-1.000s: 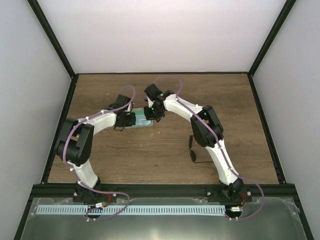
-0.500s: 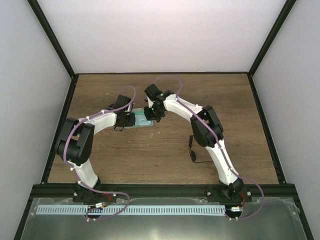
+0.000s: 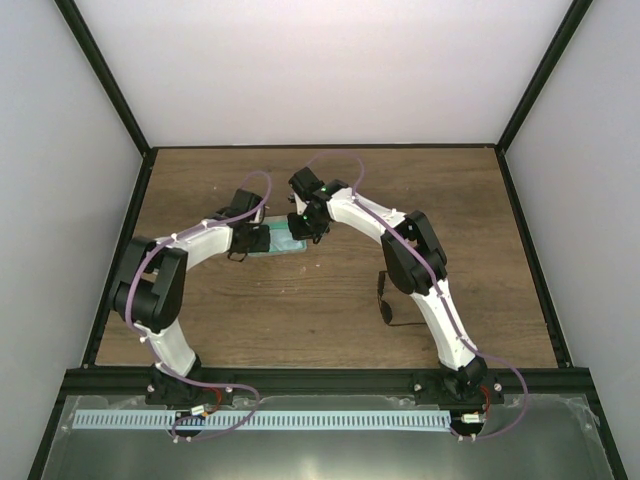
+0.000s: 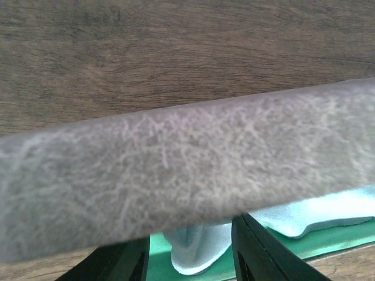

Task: Organize the sunglasses
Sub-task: Place the glasses cleaning cloth in the sunglasses case.

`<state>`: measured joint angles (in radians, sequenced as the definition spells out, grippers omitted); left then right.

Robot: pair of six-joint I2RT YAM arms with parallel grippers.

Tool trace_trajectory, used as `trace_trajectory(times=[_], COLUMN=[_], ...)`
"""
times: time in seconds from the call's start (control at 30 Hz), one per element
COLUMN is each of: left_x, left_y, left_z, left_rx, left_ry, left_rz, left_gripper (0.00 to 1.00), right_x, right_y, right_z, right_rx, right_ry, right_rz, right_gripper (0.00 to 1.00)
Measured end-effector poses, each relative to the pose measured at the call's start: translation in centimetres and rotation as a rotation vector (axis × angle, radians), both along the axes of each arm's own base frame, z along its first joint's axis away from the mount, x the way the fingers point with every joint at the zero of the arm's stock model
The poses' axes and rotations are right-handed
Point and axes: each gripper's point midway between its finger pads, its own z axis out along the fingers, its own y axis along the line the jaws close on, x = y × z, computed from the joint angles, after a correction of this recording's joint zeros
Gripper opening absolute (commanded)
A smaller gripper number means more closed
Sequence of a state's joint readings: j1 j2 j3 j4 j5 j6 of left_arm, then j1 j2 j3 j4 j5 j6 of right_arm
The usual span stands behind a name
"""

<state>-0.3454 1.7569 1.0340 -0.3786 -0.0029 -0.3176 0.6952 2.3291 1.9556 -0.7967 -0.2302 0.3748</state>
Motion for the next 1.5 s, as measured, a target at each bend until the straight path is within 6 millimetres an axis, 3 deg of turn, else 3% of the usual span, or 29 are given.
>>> trace_trajectory(times=[0.13, 0.37, 0.47, 0.5, 0.7, 1.03, 1.27, 1.5], left_x=[0.1, 0.4, 0.3, 0.3, -0.4, -0.5, -0.2, 0.3], left_y=[0.0, 0.1, -0.4, -0.9, -4.0, -4.9, -4.1, -3.3], left_z=[0.8, 3.7, 4.4, 4.5, 4.9, 0.4, -1.2, -1.2], left_rx=[0.003, 0.002, -0.014, -0.025, -0.155, -0.164, -0.110, -0.059], left_ry=[-0.016, -0.082, -0.094, -0.094, -0.070, 0.033, 0.049, 0.027], left_rz=[-0.007, -0.007, -0.025, -0.038, -0.117, -0.132, -0.120, -0.108], left_gripper=[0.42, 0.42, 0.41, 0.41, 0.40, 0.38, 0.38, 0.38], right_x=[0.2, 0.6, 0.7, 0.7, -0.3, -0.8, -0.6, -0.5], right_y=[-0.2, -0.5, -0.5, -0.4, 1.1, 2.4, 2.5, 1.3], right_z=[0.1, 1.6, 2.6, 2.9, 3.4, 2.1, -0.2, -2.0], right_rx=[-0.009, -0.015, -0.014, -0.012, 0.029, 0.086, 0.077, 0.036], right_ry=[-0.010, -0.050, -0.076, -0.083, -0.073, -0.030, -0.007, 0.003], right_rz=[-0.009, -0.025, -0.030, -0.029, -0.007, 0.013, 0.005, -0.012], right_gripper=[0.24, 0.23, 0.03, 0.01, 0.01, 0.01, 0.01, 0.01])
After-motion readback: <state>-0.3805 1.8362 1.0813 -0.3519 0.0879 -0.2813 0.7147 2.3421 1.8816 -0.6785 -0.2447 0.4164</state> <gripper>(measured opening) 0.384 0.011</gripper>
